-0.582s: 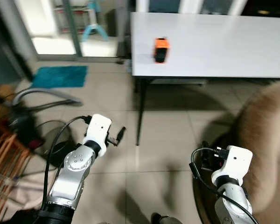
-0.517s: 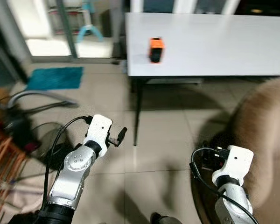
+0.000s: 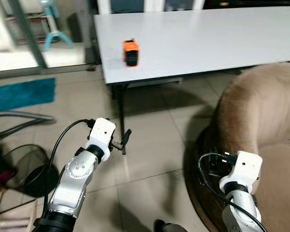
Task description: Move the pillow to the sofa from floor
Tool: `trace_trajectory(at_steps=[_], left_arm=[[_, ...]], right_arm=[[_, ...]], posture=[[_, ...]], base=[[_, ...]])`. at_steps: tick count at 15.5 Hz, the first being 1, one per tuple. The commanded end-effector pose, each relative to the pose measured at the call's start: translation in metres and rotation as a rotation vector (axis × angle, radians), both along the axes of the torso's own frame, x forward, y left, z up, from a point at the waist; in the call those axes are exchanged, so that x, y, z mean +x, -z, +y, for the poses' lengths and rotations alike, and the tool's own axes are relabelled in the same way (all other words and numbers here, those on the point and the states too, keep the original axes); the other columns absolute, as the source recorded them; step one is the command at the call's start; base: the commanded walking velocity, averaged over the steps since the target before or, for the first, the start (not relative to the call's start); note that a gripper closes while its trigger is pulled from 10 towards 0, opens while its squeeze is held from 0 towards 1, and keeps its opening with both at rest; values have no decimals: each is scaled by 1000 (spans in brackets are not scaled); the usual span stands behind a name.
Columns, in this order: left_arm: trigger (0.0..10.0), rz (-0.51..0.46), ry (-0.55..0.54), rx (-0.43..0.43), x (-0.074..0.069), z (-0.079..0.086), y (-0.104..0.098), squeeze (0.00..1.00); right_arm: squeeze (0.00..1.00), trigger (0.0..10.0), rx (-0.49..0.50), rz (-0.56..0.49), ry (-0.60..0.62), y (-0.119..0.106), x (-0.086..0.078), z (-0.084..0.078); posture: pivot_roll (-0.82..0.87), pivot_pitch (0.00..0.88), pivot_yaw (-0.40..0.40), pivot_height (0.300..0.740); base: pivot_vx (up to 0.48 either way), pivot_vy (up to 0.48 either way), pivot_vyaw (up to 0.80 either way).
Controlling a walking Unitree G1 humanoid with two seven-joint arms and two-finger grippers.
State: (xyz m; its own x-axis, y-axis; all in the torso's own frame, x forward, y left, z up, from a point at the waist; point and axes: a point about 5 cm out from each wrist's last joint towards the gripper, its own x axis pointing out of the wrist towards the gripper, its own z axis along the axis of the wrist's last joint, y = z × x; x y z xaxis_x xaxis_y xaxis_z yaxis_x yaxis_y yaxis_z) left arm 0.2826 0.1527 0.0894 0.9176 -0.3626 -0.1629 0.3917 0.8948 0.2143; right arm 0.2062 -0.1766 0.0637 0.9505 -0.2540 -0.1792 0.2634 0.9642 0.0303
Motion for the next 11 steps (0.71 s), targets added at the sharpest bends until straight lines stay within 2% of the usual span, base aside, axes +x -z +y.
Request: trace_trajectory(at_steps=[1,4,7,10,11], left_arm=[[10000,5,4,5,-2,1,3,0],[10000,-19,5,15,-1,0,1,0],[10000,-41,26,44,1,0,-2,0],[10000,-34,9,4,5,2,-2,0],[10000,-71,5,-6,5,1,-4,0]], right_arm=[[0,10000,-11,-7,10,-4,-1,-1],[0,10000,-13,-8,25,-4,0,-3],[0,10000,-18,-12,27,-6,3,-1],[0,10000,-28,-8,39,-8,3,-3],[0,10000,-37,-3,41,-9,3,-4]], posture=[[55,7,-3,740],[54,13,-9,740],[56,12,-8,740],[50,12,-5,740],[47,15,-9,740]], base=[[0,0,-744],[0,0,-744],[0,-436,-748],[0,0,-750],[0,0,-750]])
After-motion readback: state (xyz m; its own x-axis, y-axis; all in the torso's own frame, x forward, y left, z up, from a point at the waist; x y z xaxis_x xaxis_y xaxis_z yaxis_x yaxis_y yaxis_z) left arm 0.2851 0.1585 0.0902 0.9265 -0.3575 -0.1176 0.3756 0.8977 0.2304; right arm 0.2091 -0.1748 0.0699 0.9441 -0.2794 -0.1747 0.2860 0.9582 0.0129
